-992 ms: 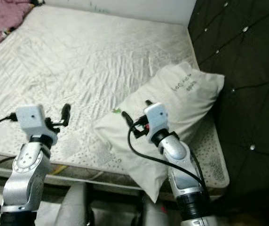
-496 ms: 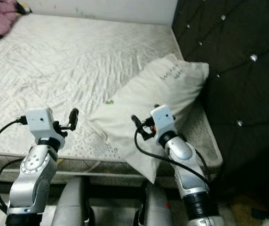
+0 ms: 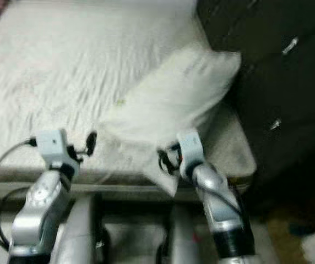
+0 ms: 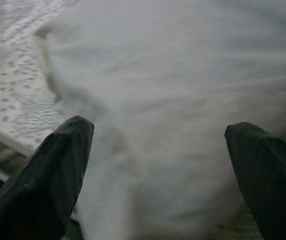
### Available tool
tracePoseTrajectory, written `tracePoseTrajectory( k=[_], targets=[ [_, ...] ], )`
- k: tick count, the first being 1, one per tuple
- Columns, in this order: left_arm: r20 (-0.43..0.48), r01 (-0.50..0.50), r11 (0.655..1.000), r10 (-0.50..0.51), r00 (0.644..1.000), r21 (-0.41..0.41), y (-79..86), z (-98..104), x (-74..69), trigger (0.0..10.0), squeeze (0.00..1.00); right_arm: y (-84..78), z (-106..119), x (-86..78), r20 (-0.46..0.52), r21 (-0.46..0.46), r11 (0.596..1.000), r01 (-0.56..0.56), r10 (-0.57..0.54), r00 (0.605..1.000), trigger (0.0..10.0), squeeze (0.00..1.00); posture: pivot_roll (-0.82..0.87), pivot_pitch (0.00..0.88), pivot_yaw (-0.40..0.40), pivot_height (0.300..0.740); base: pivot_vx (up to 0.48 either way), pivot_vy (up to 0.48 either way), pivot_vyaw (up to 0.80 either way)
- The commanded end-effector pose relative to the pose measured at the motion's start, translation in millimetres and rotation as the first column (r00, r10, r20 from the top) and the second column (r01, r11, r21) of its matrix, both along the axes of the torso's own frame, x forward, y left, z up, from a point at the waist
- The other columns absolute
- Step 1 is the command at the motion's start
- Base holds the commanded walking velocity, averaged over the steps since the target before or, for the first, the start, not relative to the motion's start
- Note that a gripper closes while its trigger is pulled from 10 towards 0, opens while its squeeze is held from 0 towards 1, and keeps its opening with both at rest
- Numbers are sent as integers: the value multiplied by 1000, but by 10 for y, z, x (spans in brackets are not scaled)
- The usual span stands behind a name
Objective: Clean up the room
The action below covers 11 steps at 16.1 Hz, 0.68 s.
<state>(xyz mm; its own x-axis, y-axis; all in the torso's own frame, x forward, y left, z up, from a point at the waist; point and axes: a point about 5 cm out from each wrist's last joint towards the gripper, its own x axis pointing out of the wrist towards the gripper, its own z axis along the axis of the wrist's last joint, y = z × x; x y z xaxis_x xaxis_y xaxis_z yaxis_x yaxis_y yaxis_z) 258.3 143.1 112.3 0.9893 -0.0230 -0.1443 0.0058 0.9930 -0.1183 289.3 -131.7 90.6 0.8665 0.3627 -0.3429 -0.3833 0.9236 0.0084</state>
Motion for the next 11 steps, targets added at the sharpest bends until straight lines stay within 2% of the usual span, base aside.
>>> tracePoseTrajectory(
  k=[1, 4, 5, 8, 11],
  targets=[
    [11, 1, 1000, -1, 1000, 6, 4, 53, 15, 10000, 0, 15, -24, -19, -80, 47, 999, 25, -21, 997, 10000, 0, 61, 150, -61, 595, 0, 0, 0],
    [2, -2, 1000, 2, 1000, 8, 14, 65, -14, 10000, 0, 136, -39, 19, -145, 71, 997, -2, 13, 989, 10000, 0, 68, 159, -62, 595, 0, 0, 0],
    [-4, -6, 1000, 6, 1000, 11, 21, 60, -25, 10000, 0, 146, -3, 125, -147, 65, 997, 31, -21, 989, 10000, 0, 79, 164, -64, 595, 0, 0, 0],
    [-1, -18, 1000, 18, 1000, 15, 45, 81, -38, 10000, 0, 173, 59, 310, -178, 85, 990, 110, -94, 980, 10000, 0, 102, 164, -67, 595, 0, 0, 0],
    [2, -36, 999, 36, 999, 22, 82, 111, -29, 10000, 0, 321, 115, 461, -176, 69, 990, 125, -112, 978, 10000, 0, 131, 157, -71, 595, 0, 0, 0]
  ],
)
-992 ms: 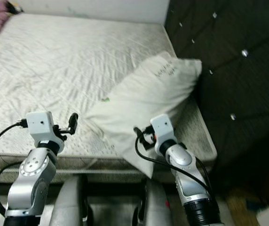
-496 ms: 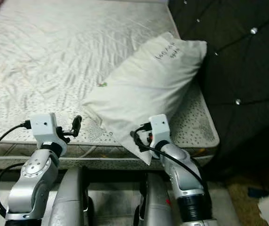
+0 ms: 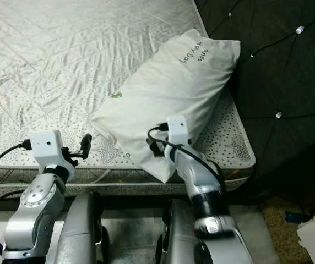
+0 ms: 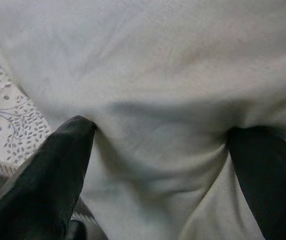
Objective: Clean up the room
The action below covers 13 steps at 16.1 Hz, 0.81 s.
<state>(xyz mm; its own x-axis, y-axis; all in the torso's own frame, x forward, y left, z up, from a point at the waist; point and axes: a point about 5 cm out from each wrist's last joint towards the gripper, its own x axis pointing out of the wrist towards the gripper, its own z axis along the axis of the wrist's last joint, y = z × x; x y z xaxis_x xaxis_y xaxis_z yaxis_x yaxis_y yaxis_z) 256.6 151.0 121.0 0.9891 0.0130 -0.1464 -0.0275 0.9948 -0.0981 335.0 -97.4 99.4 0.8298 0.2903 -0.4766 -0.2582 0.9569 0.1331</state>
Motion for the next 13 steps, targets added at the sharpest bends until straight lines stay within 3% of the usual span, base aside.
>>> tracePoseTrajectory(
  k=[1, 2, 3, 4, 13],
  targets=[
    [12, -21, 1000, 21, 1000, 6, 32, 47, -9, 10000, 0, 22, 99, 98, 57, -28, 999, 28, -26, 998, 8784, 0, 142, 154, -75, 595, 0, 0, 0],
    [19, -33, 999, 32, 999, 8, 52, 69, -16, 10000, 0, -14, 197, 182, 115, -42, 997, 58, -53, 992, 5765, 0, 150, 149, -76, 595, 0, 0, 0],
    [19, -42, 999, 42, 999, 8, 71, 75, -33, 10000, 0, -31, 250, 214, 121, -4, 999, 51, -50, 991, 6235, 0, 151, 148, -77, 595, 0, 0, 0],
    [15, -43, 999, 43, 999, 8, 77, 59, -49, 10000, 0, -100, 268, 203, 129, -24, 998, 52, -48, 990, 10000, 0, 147, 145, -76, 595, 0, 0, 0],
    [15, -43, 999, 43, 999, 8, 77, 59, -49, 10000, 0, -100, 268, 203, 129, -24, 998, 52, -48, 990, 10000, 0, 147, 145, -76, 595, 0, 0, 0]
  ],
)
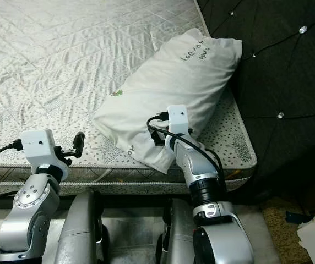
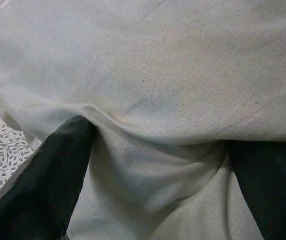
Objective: Clean up the room
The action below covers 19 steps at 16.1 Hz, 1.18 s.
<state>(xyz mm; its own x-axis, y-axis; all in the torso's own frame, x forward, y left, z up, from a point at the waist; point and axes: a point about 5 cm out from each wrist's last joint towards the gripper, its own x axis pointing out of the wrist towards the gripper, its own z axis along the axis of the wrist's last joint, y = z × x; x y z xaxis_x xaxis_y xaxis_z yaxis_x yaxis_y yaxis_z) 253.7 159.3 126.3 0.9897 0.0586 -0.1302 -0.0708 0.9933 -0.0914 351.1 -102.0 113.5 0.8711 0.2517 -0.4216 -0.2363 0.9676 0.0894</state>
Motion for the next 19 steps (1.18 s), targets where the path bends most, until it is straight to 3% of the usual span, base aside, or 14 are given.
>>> tracePoseTrajectory(
  k=[1, 7, 8, 10, 12, 15, 17, 19],
  targets=[
    [-2, 2, 1000, -2, 1000, 1, -6, 7, -20, 10000, 0, -54, 127, 42, 56, 0, 1000, 18, -18, 998, 10000, 0, 147, 145, -76, 595, 0, 0, 0],
    [-2, 2, 1000, -2, 1000, 1, -6, 7, -20, 10000, 0, -54, 127, 42, 56, 0, 1000, 18, -18, 998, 10000, 0, 147, 145, -76, 595, 0, 0, 0],
    [-10, 19, 1000, -19, 1000, -2, -30, -19, 16, 10000, 0, -370, -46, -236, 56, -27, 1000, 9, -7, 998, 10000, 0, 84, 105, -56, 595, 0, 0, 0],
    [-12, 52, 999, -52, 999, -7, -85, -35, 113, 10000, 0, -627, -219, -810, 32, -47, 996, -77, 78, 996, 10000, 0, 73, 95, -54, 595, 0, 0, 0],
    [0, 63, 998, -63, 998, -11, -117, -13, 165, 10000, 0, -606, -213, -895, 67, -26, 995, -93, 95, 993, 10000, 0, 63, 85, -51, 595, 0, 0, 0],
    [6, 71, 997, -71, 997, -12, -133, -15, 202, 10000, 0, -606, -47, -886, 181, -34, 997, -64, 69, 981, 10000, 0, 61, 75, -47, 595, 0, 0, 0],
    [14, 75, 997, -75, 997, -11, -136, -5, 235, 10000, 0, -592, 57, -738, 226, -19, 999, -28, 32, 974, 10000, 0, 65, 69, -47, 595, 0, 0, 0],
    [22, 74, 997, -74, 997, -8, -133, 6, 253, 10000, 0, -481, 61, -571, 201, 4, 999, -48, 46, 979, 10000, 0, 77, 65, -50, 595, 0, 0, 0]
  ],
)
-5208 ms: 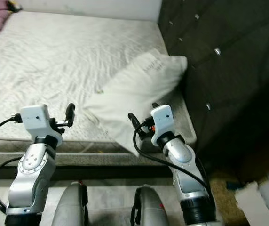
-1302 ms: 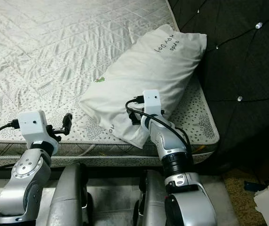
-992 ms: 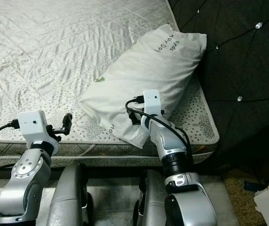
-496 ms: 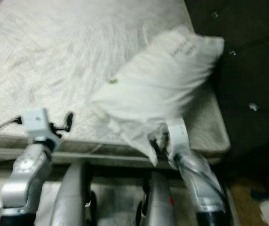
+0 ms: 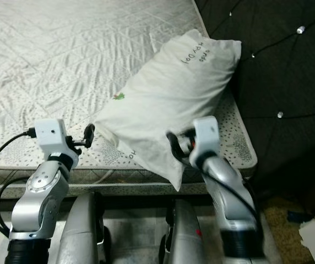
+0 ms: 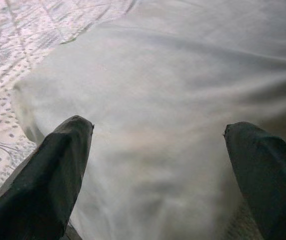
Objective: Clean up the room
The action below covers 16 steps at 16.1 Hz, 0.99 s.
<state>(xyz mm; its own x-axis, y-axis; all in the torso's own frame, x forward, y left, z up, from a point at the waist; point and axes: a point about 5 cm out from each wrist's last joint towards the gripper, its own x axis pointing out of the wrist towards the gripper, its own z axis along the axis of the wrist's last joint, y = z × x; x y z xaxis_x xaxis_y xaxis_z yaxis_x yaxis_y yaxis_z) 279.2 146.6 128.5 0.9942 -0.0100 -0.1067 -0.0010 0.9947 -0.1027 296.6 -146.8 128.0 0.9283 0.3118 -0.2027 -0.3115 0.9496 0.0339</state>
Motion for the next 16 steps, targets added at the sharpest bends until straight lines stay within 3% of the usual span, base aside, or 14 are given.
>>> tracePoseTrajectory(
  k=[1, 5, 7, 9, 11, 16],
  targets=[
    [-1, 4, 1000, -4, 1000, 5, 1, -15, -2, 10000, 0, 38, -125, 87, -82, 7, 1000, 26, -25, 996, 10000, 0, 89, 60, -53, 595, 0, 0, 0],
    [9, -16, 1000, 16, 1000, 18, 66, 7, -15, 10000, 0, 113, -154, 380, -129, -59, 991, 120, -127, 983, 10000, 0, 112, 53, -59, 595, 0, 0, 0],
    [9, -29, 999, 29, 1000, 26, 111, 5, -38, 10000, 0, 55, -190, 458, -144, -93, 979, 180, -192, 971, 10000, 0, 136, 50, -65, 595, 0, 0, 0],
    [5, -33, 999, 33, 999, 31, 132, -5, -54, 10000, 0, 40, -360, 421, -238, -114, 974, 196, -218, 946, 10000, 0, 141, 48, -68, 595, 0, 0, 0],
    [5, -28, 999, 28, 1000, 31, 116, -3, -46, 10000, 0, 114, -496, 325, -316, -104, 985, 135, -161, 935, 10000, 0, 136, 46, -64, 595, 0, 0, 0],
    [3, -15, 999, 15, 1000, 32, 97, -5, -23, 10000, 0, 112, -623, 165, -392, -57, 993, 106, -119, 912, 10000, 0, 124, 39, -54, 595, 0, 0, 0]
  ],
)
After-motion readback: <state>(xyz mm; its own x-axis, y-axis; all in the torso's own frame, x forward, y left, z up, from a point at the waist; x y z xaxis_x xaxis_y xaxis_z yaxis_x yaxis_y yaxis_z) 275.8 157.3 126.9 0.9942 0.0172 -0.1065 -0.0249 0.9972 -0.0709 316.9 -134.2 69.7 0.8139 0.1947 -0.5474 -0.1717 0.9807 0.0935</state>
